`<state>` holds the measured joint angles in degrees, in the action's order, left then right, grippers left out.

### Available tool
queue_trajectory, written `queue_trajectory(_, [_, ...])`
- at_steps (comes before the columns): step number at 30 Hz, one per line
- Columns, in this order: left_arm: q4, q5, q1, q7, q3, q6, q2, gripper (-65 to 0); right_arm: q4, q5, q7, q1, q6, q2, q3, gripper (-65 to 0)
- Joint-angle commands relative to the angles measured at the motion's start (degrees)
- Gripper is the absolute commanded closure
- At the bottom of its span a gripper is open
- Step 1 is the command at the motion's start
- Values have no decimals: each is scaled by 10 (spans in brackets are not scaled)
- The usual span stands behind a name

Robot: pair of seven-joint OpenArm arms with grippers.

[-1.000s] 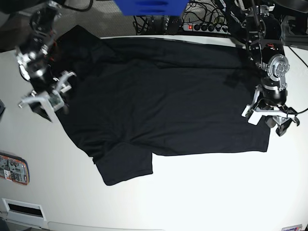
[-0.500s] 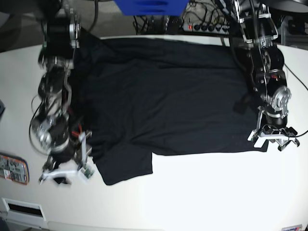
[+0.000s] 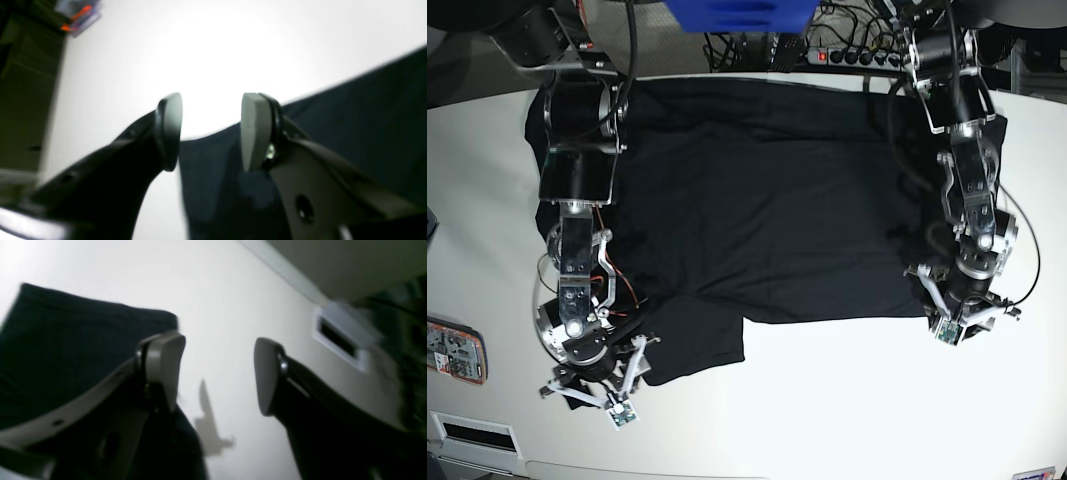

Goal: Fold the T-shirt properly
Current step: 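Reach both grippers across the shirt toward its hem edge, then grasp the hem edge with the right gripper and side edge with left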

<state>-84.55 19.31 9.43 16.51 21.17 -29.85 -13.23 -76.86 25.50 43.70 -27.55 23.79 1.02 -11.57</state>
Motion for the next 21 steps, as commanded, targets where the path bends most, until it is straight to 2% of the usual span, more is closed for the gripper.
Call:
queue_trajectory(1, [1, -5, 13, -10, 11, 7, -15, -276, 6, 1, -15, -29, -6, -8, -20, -338])
queue_trajectory(3, [17, -19, 16, -6, 33, 7, -15, -276, 46, 1, -37, -62, -6, -24, -71, -338])
queue_trajectory(7, [16, -49, 16, 64, 52, 7, -7, -276, 151, 1, -92, -132, -10, -33, -192, -338])
queue_trajectory(8, [16, -56, 16, 73, 53, 7, -7, -276, 177, 1, -107, -145, -18, -33, -219, -338])
queue_trajectory(11, [16, -72, 10, 81, 54, 7, -6, -276, 288, -3, -151, -167, -69, -33, -289, -338])
queue_trajectory(16, [-23, -92, -31, 88, 54, 7, -4, -276, 453, -47, -189, -178, -79, -25, -301, -338])
queue_trajectory(19, [-71, -112, -51, 118, 53, 7, -3, -276, 511, -57, -208, -206, -79, 3, -301, -338])
queue_trajectory(21, [-94, -121, -53, 142, 53, 7, -5, -276, 538, -56, -226, -210, -79, 5, -301, -338])
